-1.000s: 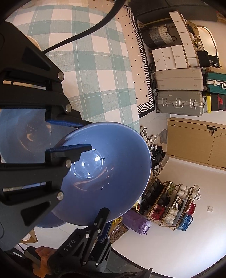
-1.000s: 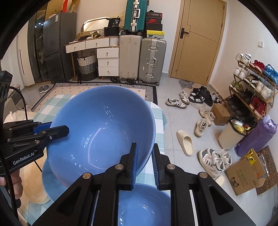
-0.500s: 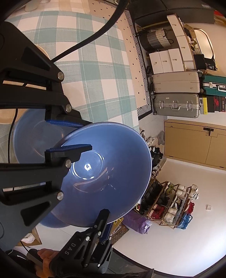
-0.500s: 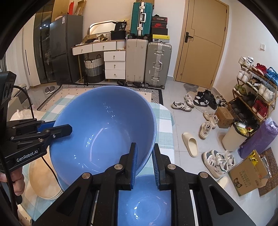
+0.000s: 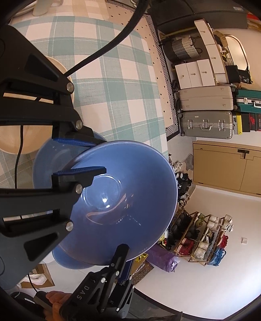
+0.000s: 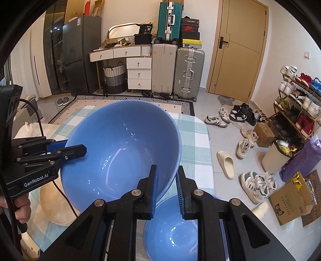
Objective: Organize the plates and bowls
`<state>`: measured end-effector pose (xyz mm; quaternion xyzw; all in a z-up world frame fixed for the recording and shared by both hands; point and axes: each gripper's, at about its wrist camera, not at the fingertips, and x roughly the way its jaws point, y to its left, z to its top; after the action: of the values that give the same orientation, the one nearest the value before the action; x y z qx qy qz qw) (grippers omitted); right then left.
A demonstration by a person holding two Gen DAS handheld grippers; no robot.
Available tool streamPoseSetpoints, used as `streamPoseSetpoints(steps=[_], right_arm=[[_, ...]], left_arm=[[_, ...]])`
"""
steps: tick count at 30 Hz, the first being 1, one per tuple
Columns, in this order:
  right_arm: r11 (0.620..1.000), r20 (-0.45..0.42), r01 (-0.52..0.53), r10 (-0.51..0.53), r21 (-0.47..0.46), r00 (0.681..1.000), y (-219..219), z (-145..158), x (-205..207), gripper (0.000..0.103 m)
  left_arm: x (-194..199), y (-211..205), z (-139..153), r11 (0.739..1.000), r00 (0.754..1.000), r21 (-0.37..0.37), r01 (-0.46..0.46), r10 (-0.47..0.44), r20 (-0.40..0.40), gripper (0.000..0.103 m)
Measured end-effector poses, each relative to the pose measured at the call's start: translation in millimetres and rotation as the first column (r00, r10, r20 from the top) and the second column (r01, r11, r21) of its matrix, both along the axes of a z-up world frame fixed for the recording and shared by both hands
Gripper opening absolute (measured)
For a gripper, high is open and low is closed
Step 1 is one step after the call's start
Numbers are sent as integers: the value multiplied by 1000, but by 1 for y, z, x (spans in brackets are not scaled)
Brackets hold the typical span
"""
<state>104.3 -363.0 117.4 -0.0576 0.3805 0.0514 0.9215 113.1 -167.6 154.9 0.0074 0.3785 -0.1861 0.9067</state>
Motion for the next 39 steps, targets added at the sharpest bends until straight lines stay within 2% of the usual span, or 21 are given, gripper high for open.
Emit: streamPoseSetpoints(steps=[15, 31, 39], right_arm=[[1000, -40, -31, 31, -3, 999, 14, -22, -4, 18], [999, -102, -47, 45, -12, 994, 27, -60, 3, 18], [997, -114, -54, 48, -46, 992, 32, -70, 5, 18]], left_arm=[[14, 10, -36, 999, 999, 40, -16, 17, -31, 16], [43, 17, -84, 994, 998, 104, -39, 44, -47, 16], [52, 14, -104, 988, 998, 149, -48, 54, -38, 16]])
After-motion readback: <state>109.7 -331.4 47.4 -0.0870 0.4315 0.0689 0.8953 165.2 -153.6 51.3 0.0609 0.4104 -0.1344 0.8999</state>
